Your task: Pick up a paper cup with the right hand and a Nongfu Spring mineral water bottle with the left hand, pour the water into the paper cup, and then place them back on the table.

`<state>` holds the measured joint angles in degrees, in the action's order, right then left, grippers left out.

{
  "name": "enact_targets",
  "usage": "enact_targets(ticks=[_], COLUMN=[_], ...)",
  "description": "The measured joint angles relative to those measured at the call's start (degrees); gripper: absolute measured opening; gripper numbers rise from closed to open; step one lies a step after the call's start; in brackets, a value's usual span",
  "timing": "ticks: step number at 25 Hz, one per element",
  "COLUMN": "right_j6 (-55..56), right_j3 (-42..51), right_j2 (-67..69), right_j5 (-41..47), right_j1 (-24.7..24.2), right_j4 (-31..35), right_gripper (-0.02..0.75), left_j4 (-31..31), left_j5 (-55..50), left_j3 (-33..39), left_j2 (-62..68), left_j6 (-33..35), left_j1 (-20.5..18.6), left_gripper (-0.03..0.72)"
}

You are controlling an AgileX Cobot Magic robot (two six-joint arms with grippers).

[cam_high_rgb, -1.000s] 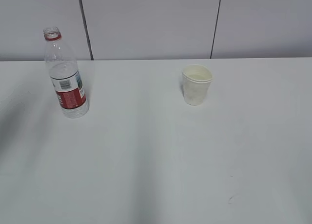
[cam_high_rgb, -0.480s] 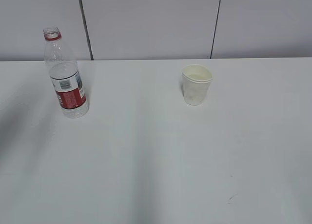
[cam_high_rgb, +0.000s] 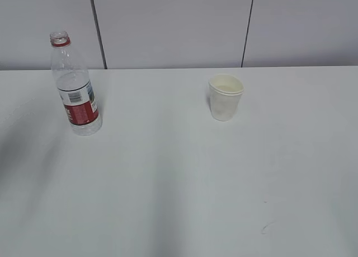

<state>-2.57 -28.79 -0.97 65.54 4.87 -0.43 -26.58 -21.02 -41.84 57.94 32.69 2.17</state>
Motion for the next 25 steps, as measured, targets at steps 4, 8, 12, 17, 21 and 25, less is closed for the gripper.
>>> enact_targets(ticks=[4,8,12,17,21,25], right_j6=[0.00,0.00,0.00,0.00,0.00,0.00], right_j3=[0.00,0.00,0.00,0.00,0.00,0.00], right_j2=[0.00,0.00,0.00,0.00,0.00,0.00], right_j5=[0.00,0.00,0.00,0.00,0.00,0.00], right_j1=[0.00,0.00,0.00,0.00,0.00,0.00], right_j4=[0.00,0.00,0.00,0.00,0.00,0.00], right_gripper=[0.588,0.588,0.588,0.588,0.588,0.588], left_j4=[10.18,21.81,25.00,26.58,26.58,26.58], left_j5=[-4.63,-8.47,-12.18,-19.56,-25.12,-29.86], left_j3=[0.00,0.00,0.00,0.00,0.00,0.00], left_j2=[-1.17,-4.24,-8.03,-10.24,-11.88,-15.32], left_j6=[-10.31,-22.81,-24.94,-25.10,-25.15,-25.15], left_j1=[0.00,0.00,0.00,0.00,0.00,0.00], left_gripper=[0.489,0.490,0.490,0.491,0.491,0.491])
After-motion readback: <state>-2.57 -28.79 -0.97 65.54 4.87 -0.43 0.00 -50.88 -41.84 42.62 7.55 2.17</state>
